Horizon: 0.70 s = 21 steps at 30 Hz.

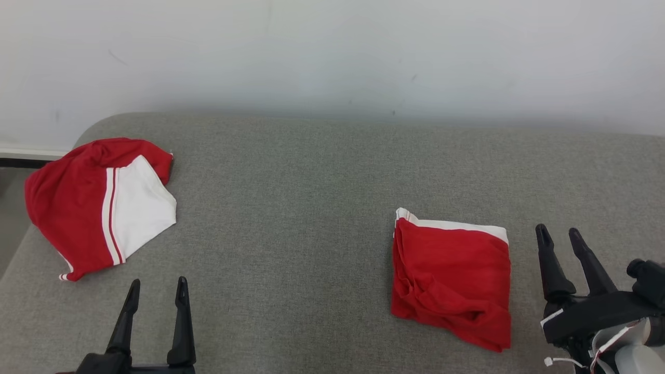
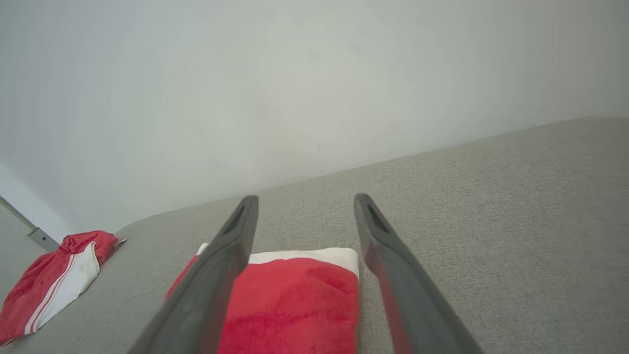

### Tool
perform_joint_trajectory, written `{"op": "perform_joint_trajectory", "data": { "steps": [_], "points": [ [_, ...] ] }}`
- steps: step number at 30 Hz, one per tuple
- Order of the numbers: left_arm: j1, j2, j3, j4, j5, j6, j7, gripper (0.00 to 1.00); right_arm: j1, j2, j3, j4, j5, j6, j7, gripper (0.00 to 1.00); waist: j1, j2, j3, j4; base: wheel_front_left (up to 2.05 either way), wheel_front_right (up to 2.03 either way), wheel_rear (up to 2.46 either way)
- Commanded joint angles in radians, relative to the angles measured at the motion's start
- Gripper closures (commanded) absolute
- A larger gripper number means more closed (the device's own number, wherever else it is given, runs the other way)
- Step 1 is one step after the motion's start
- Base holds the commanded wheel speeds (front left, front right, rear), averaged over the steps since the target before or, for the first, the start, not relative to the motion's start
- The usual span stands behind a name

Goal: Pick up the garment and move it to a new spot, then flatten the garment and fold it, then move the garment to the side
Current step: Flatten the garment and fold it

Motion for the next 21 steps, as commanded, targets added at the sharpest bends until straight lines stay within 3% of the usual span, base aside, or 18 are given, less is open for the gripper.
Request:
{"op": "perform_joint_trajectory", "data": {
  "steps": [1,5,6,7,21],
  "points": [
    [0.011,-0.001,0.004,-0.005,0.010,-0.005,-0.003,0.00,0.024,-0.013,0.009,-0.008,-0.028,-0.002,-0.028,0.00,0.0000,0.0000,-0.001,-0.004,0.00,0.00,0.00],
    [0.013,-0.001,0.006,-0.008,0.014,-0.005,-0.003,0.00,0.046,-0.011,0.026,0.005,-0.052,-0.002,-0.076,0.00,0.0000,0.0000,0.000,-0.008,0.00,0.00,0.00],
    [0.012,-0.001,0.006,-0.008,0.014,-0.006,-0.003,0.00,0.048,-0.014,0.032,0.013,-0.053,-0.002,-0.086,0.64,0.0000,0.0000,0.001,-0.007,0.00,0.00,0.00],
    [0.010,-0.001,0.006,-0.007,0.015,-0.007,-0.003,0.00,0.048,-0.017,0.037,0.022,-0.053,-0.002,-0.097,1.00,0.0000,0.0000,0.002,-0.006,0.00,0.00,0.00],
    [-0.023,-0.001,-0.013,0.001,0.028,-0.015,-0.003,0.00,-0.078,-0.046,0.214,0.350,-0.147,-0.002,-0.208,1.00,0.0000,0.0000,0.042,0.049,0.00,0.00,0.00]
  ]
}}
